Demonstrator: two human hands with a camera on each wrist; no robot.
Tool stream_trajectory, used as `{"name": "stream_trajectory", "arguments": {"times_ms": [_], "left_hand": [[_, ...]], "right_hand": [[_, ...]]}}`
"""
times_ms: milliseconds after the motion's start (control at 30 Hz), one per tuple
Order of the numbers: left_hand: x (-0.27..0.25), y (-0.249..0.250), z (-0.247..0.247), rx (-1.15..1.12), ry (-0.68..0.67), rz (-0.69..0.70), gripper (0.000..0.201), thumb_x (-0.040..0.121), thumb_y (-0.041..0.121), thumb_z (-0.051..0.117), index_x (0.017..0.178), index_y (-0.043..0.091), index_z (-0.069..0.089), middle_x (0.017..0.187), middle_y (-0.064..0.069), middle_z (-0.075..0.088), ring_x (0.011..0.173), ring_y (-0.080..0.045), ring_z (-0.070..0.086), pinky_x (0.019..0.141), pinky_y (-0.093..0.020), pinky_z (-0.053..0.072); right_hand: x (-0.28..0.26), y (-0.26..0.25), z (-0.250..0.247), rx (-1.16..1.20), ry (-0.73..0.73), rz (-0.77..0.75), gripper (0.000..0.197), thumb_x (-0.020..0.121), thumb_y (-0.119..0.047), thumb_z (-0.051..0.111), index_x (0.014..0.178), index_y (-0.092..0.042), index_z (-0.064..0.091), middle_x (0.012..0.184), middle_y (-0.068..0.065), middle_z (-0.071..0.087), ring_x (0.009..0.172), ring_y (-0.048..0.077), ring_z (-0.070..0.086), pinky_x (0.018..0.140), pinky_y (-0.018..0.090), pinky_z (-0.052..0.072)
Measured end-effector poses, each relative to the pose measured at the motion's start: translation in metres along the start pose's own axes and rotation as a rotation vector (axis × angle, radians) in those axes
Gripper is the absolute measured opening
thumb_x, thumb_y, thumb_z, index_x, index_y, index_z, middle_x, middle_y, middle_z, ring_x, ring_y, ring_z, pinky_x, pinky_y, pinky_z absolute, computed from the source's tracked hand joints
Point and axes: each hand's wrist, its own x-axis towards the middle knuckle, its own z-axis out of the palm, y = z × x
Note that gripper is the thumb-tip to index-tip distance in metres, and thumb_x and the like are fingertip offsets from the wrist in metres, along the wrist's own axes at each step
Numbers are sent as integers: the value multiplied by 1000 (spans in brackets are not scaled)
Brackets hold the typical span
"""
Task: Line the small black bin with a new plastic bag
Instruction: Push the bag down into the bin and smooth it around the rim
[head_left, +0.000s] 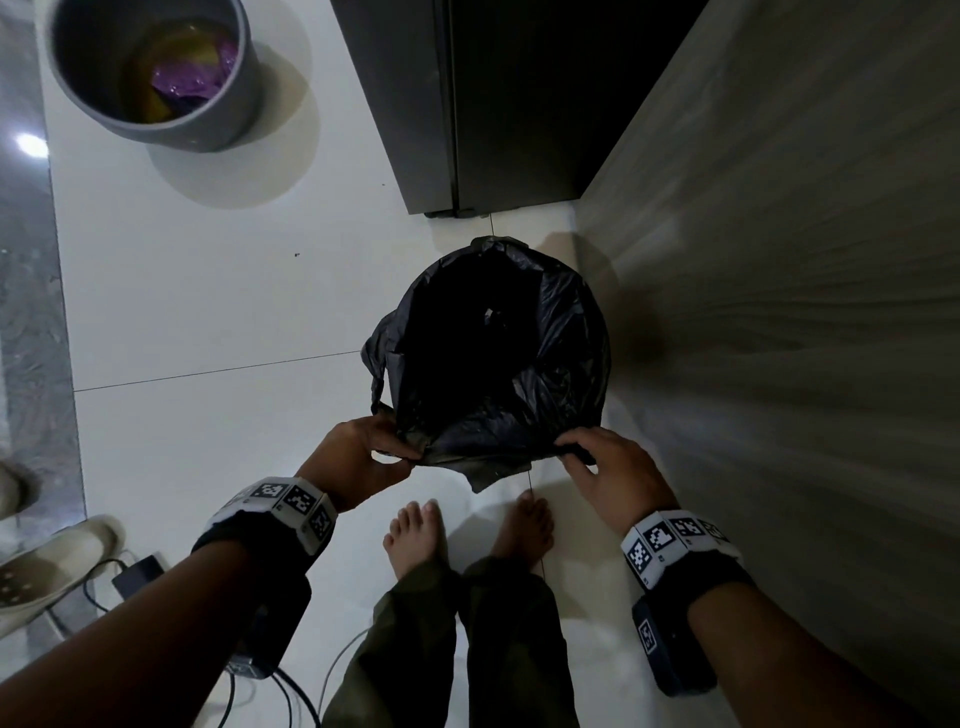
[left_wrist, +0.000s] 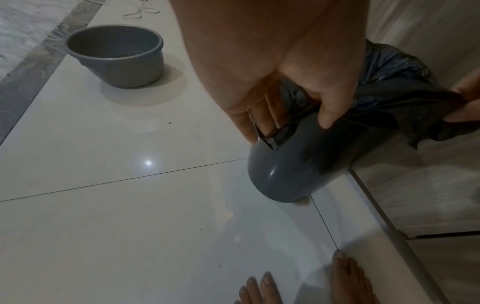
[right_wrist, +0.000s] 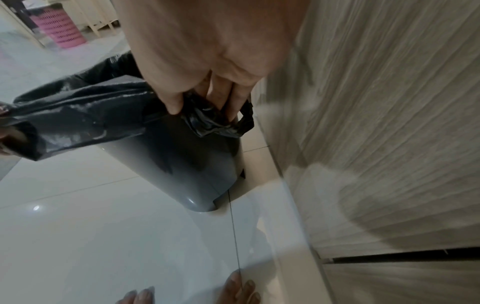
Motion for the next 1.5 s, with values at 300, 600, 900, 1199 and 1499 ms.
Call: {"name": "stream_trajectory", "arguments": {"times_ms": [300,600,900,1199,1499], "left_hand": [[15,-1,12,24,-6,-140,60,73,15,78,56,68,57,84,56,51,76,24,55,73,-3,40],[47,-9,27,22,105,-228,12,77,11,75,87,5,75,94,-2,71,83,-14,60,70,-18,36],[38,9,5,-42,350,-344,10,84,8,56,80,7,66,92,-12,61,84,-26,60,76,-33,44],[53,90,38,279,114,58,48,82,36,40,125,22,55,115,-8,57,104,-30,56,84,-40,50],[77,82,83,642,-470,-249,50,96,41,24,131,15,48,137,-11,53,127,-32,46,104,-45,32]], "right_hand": [[16,17,3,-99,33,38,12,85,-26,65,90,-24,76,98,-6,73,90,17,67,75,31,52],[43,32,17,-55,81,258,14,86,-25,63,92,-16,71,94,7,73,87,28,67,72,33,53],[46,23,-21,240,241,385,24,88,-24,56,110,-27,61,110,-2,64,96,17,60,80,27,42],[96,-68,-52,-32,-1,-105,19,88,-22,53,100,-24,68,106,-3,69,94,17,65,86,34,53],[160,-71,-45,-387,-228,-12,35,90,-31,54,113,-7,63,111,14,66,104,35,59,80,30,44]]}}
